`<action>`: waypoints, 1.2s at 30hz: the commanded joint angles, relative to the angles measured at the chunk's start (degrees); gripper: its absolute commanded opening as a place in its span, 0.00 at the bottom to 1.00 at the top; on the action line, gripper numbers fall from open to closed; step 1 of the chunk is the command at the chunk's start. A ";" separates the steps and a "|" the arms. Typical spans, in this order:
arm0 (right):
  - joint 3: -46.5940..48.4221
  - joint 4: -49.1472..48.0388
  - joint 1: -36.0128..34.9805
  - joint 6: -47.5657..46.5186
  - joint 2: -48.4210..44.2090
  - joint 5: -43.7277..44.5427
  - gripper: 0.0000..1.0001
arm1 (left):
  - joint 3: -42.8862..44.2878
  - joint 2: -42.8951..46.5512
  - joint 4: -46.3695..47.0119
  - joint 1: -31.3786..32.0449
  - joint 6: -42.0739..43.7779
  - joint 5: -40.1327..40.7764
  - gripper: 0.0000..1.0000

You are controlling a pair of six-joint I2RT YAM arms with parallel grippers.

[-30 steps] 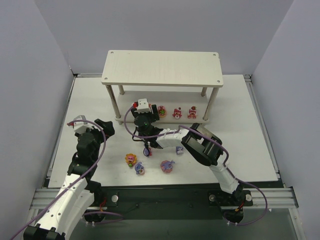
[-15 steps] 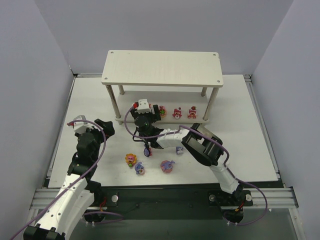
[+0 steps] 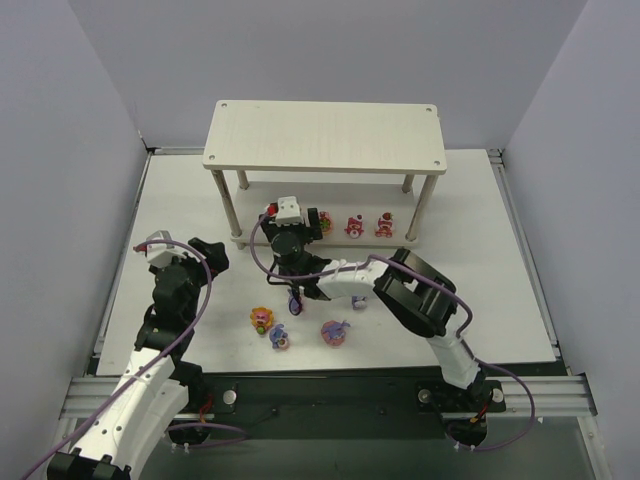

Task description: Place and organize the plastic toys onto the shelf

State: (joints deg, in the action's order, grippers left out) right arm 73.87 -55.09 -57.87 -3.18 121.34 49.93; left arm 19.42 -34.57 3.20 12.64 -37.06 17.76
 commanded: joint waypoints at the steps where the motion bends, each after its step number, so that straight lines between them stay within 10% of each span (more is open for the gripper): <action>1: -0.56 -3.80 -0.93 -0.60 -4.18 0.52 0.80 | 0.36 0.73 1.81 -0.43 -0.03 0.26 0.97; 24: -9.61 3.67 -8.93 -1.04 -19.64 -2.47 0.80 | 2.46 4.07 -3.11 -0.78 -0.47 -5.36 0.97; 36: -7.60 40.64 -8.67 16.00 -34.23 -11.52 0.79 | -1.48 6.26 -8.39 0.71 -1.35 -10.90 0.97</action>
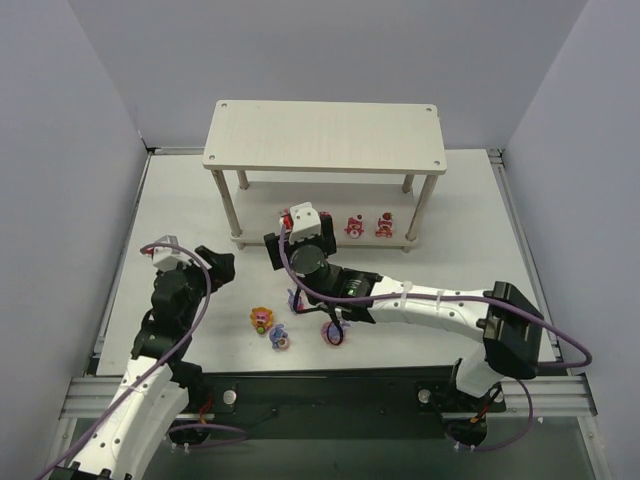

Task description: Place and organize the plastic toys onto the shelf

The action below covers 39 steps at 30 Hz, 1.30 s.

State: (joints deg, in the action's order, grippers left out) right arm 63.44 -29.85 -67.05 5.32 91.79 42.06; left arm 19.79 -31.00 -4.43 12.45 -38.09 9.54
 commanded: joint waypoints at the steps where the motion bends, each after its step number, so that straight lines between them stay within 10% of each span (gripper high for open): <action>1: 3.44 17.17 0.60 8.47 -5.12 -3.74 0.79 | -2.47 3.23 -0.67 1.09 -0.06 -3.38 0.97; 30: -0.95 32.13 8.69 21.31 -14.62 -17.10 0.78 | -1.60 -8.89 -11.31 42.55 -7.53 28.68 0.93; 39: -1.91 32.13 9.21 21.57 -15.50 -17.02 0.78 | -1.51 -13.47 -10.16 45.56 -8.84 30.19 0.94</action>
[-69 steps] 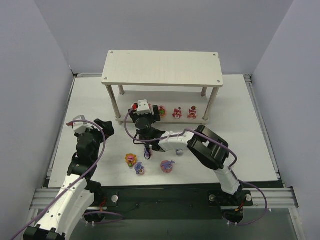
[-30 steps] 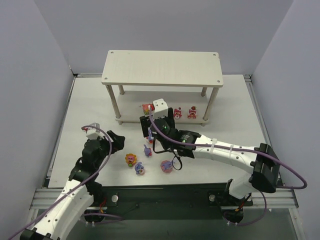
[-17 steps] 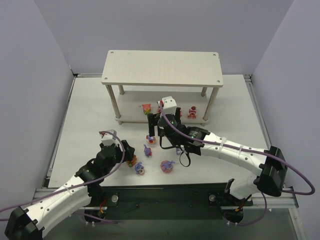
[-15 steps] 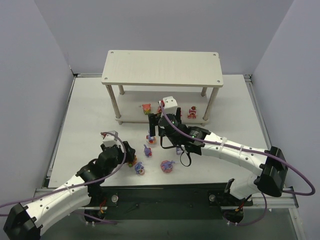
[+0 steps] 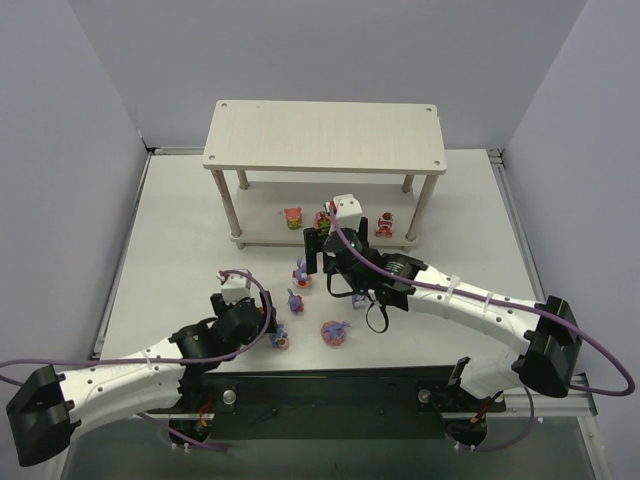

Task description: Place and organize the plastic toys onto the shelf

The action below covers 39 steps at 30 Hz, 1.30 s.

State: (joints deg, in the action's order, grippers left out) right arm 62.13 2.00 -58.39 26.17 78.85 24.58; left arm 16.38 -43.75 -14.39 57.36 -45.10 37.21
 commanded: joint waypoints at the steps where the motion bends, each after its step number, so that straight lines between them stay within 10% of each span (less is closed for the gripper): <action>1: -0.60 0.29 0.65 0.81 -2.73 0.47 0.78 | 1.73 -0.64 -0.81 0.73 -2.27 2.69 0.94; 39: -0.95 0.55 0.73 1.34 -3.17 0.47 0.77 | -1.26 -2.39 2.53 0.82 -5.17 -1.00 0.77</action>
State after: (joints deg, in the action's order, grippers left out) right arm 61.49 2.02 -58.04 27.09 78.19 24.10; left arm 14.55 -45.01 -13.80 58.04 -49.39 36.27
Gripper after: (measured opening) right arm 0.774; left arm 0.778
